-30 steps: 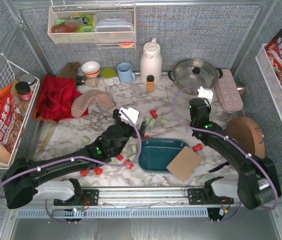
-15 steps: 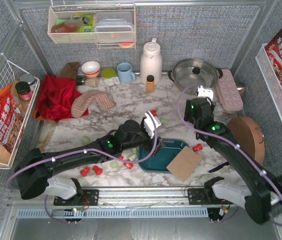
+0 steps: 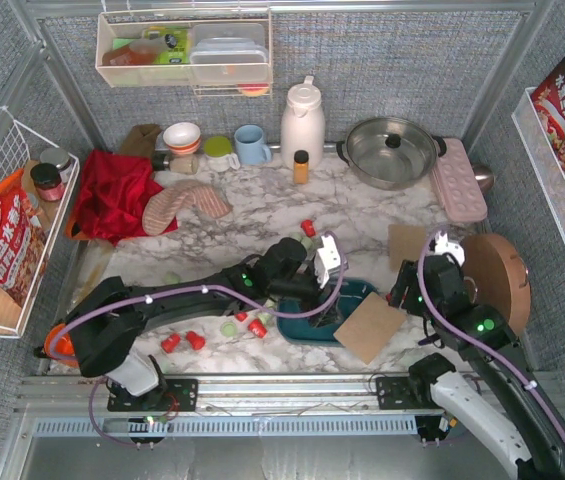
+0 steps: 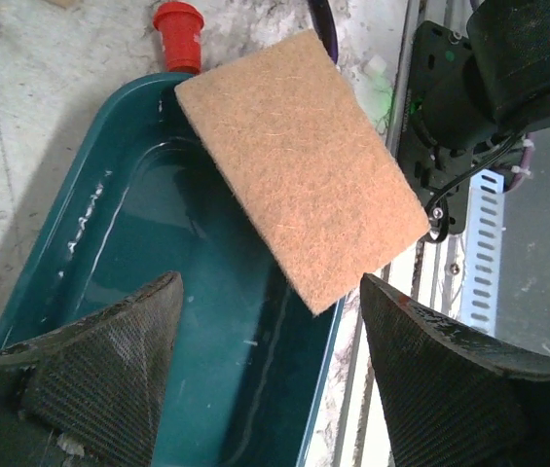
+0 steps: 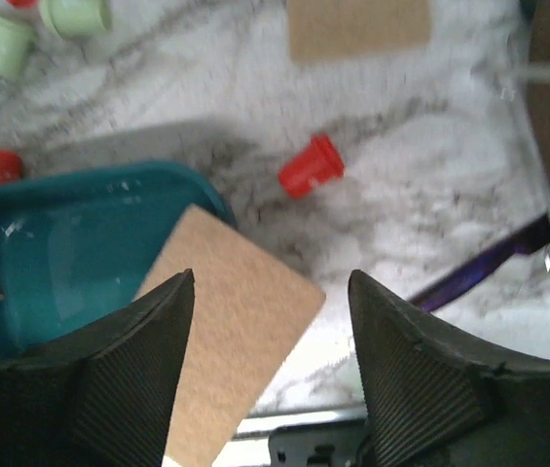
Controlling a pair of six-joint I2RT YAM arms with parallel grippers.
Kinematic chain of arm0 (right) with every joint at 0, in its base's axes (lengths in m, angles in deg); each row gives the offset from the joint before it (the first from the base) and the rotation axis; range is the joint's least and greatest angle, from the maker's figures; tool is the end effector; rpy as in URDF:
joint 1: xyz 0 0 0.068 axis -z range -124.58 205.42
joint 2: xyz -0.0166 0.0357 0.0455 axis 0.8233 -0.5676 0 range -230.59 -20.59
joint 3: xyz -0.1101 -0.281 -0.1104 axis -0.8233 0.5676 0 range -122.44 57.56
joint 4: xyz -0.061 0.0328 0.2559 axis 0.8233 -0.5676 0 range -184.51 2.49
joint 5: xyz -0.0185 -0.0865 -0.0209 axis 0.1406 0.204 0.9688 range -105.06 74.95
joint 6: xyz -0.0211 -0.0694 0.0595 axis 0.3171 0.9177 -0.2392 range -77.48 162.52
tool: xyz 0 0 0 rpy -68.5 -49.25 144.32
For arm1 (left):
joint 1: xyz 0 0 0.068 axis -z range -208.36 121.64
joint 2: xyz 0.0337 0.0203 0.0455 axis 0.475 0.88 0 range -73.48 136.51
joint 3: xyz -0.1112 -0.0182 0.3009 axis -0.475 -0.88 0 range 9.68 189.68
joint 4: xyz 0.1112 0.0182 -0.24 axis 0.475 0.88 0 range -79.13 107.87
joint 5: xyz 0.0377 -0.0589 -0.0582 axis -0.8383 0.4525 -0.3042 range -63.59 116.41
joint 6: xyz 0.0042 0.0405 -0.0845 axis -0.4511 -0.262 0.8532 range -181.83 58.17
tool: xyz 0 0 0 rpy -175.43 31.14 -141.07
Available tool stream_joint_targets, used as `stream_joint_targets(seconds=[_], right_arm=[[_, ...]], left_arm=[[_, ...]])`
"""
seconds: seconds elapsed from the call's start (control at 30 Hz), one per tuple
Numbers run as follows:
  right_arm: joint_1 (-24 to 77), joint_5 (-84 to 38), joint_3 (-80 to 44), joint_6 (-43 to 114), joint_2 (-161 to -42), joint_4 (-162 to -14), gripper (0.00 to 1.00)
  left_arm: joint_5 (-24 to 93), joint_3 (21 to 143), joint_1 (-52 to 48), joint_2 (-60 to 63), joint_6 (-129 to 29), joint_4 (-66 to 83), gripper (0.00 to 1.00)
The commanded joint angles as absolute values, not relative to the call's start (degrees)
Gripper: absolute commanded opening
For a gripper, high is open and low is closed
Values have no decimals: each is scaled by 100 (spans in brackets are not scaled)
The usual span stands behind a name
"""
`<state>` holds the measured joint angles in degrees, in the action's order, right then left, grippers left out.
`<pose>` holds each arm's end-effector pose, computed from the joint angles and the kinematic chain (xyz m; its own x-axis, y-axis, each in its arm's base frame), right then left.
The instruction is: Mix the coffee capsules in the storage basket
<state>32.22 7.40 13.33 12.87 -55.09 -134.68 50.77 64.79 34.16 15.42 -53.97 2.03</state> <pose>0.1205 0.0165 0.2999 -0.5278 0.2712 -0.8049 0.2024 0.9605 0.1909 0.1496 -0.3633 0.2750 -0.3269 0.3586 -0.8744 0.9449 0.1389 -0.2963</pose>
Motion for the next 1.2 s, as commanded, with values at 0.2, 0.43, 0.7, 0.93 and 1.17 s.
stream_joint_targets(seconds=[0.2, 0.43, 0.7, 0.93, 1.17], right_arm=[[3220, -122, 2024, -211, -4865, -14289, 77], [3218, -143, 2898, -989, -4363, -13886, 79], [3210, -68, 3582, -1406, -3290, -13339, 78], [3216, 148, 3566, -1407, -2947, -13413, 50], [3212, 151, 3383, -1211, -3193, -13283, 15]], left_arm=[[5467, 6989, 3413, 2152, -4846, 470, 80], [5316, 6945, 3415, 2118, -4735, 393, 78], [5219, 6944, 3415, 2135, -4706, 395, 77], [5049, 6953, 3411, 2102, -4793, 450, 77], [4968, 6961, 3415, 2109, -4808, 473, 77]])
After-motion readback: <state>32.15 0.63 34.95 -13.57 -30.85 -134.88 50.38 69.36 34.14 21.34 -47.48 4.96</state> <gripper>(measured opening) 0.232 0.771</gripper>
